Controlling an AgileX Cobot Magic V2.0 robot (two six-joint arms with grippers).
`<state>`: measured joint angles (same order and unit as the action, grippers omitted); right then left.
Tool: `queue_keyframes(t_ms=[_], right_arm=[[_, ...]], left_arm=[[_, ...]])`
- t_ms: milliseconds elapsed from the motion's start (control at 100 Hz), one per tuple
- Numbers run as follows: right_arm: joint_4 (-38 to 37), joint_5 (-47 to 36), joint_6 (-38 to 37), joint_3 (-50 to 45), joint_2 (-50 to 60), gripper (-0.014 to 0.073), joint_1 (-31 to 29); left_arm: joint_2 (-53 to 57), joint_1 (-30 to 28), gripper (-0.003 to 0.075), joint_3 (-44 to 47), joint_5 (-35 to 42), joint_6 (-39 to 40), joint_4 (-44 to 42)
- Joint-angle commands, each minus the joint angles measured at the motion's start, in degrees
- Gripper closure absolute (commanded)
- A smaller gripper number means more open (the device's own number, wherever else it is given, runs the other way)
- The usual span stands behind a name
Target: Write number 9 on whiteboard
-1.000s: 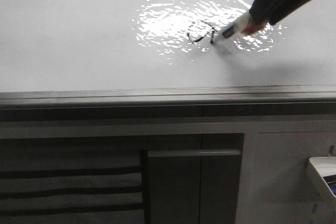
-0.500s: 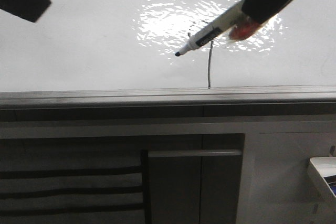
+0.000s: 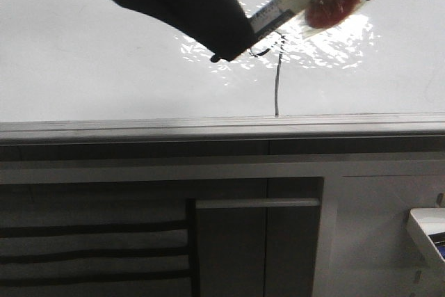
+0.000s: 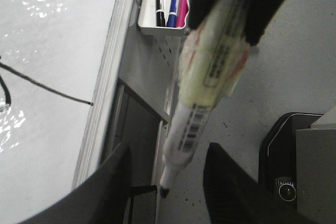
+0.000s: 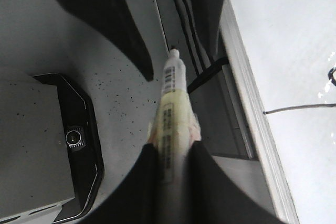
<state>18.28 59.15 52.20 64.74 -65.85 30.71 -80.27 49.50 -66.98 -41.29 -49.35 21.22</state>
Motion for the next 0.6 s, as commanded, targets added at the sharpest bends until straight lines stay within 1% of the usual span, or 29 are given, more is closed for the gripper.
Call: queue_keyframes(t_ms=[0,240,290,480,590], right_arm=[[1.0,-2.0,0.7,1.9,1.3,0.0638,0.1],[1.0,-1.9,0.7,1.9,1.3,0.0638,0.1],[1.0,-1.9,0.7,1.9,1.3,0.0638,0.1],[1.0,-2.1,0.7,1.9,1.3,0.0638,0.1],[1.0,-2.3,0.7,1.9,1.3,0.0638,0.1]], left_arm=[[0.6,1.1,0.0428,-2.8,2.5,-0.2,1.7],[0.6,1.1,0.0429,-2.9,2.8,-0.2,1.7],[0.6,1.1,0.0441,-2.9,2.8,-0.2,1.7],[0.6,1.1,0.0578,-2.9,2.8,-0.2,1.7],[0.6,1.1,0.0636,-2.9,2.8,-0.2,1.7]])
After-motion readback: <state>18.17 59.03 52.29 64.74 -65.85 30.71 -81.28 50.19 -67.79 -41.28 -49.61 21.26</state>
